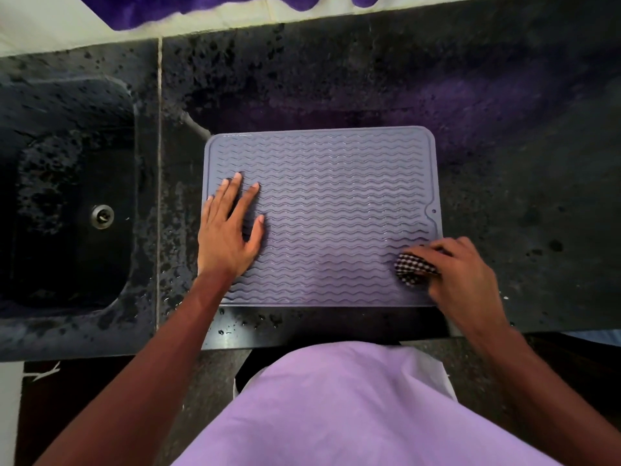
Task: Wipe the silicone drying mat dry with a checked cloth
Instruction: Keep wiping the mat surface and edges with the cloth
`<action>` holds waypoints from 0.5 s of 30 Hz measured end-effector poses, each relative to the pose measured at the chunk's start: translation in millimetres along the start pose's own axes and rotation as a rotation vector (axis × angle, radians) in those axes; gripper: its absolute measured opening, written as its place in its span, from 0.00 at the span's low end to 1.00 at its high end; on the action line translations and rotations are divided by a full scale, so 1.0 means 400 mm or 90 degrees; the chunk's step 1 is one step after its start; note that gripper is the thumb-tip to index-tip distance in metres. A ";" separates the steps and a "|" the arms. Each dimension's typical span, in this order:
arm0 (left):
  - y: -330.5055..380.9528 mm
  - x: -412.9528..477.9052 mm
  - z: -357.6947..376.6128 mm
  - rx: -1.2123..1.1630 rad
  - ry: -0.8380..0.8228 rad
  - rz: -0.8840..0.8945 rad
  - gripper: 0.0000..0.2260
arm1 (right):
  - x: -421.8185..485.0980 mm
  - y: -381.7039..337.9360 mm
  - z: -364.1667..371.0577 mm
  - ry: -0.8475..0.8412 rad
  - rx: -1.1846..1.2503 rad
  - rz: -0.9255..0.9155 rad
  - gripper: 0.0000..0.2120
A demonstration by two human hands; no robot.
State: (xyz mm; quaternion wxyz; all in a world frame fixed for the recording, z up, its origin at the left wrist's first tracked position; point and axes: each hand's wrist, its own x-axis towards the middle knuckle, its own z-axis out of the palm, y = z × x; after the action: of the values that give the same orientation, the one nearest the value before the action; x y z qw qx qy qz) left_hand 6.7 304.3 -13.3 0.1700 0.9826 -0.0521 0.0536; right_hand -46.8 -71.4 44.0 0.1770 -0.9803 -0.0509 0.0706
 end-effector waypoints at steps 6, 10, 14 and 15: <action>0.003 0.000 -0.002 -0.002 0.003 -0.001 0.24 | 0.042 -0.053 -0.080 -0.061 -0.069 0.031 0.22; -0.001 0.001 -0.001 -0.011 0.010 0.007 0.24 | 0.123 -0.187 -0.043 -0.042 0.047 -0.069 0.23; 0.000 0.002 -0.002 -0.010 0.009 0.007 0.24 | 0.167 -0.319 0.058 -0.006 0.072 -0.186 0.23; 0.000 0.002 -0.002 -0.012 0.012 0.008 0.24 | 0.169 -0.334 0.078 0.000 0.044 -0.204 0.21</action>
State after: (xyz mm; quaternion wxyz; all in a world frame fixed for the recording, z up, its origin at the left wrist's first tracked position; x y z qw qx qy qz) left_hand 7.3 304.5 -12.3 0.1793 0.9801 -0.0575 0.0632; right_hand 4.8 72.2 54.4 0.2200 -0.9529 -0.2041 0.0434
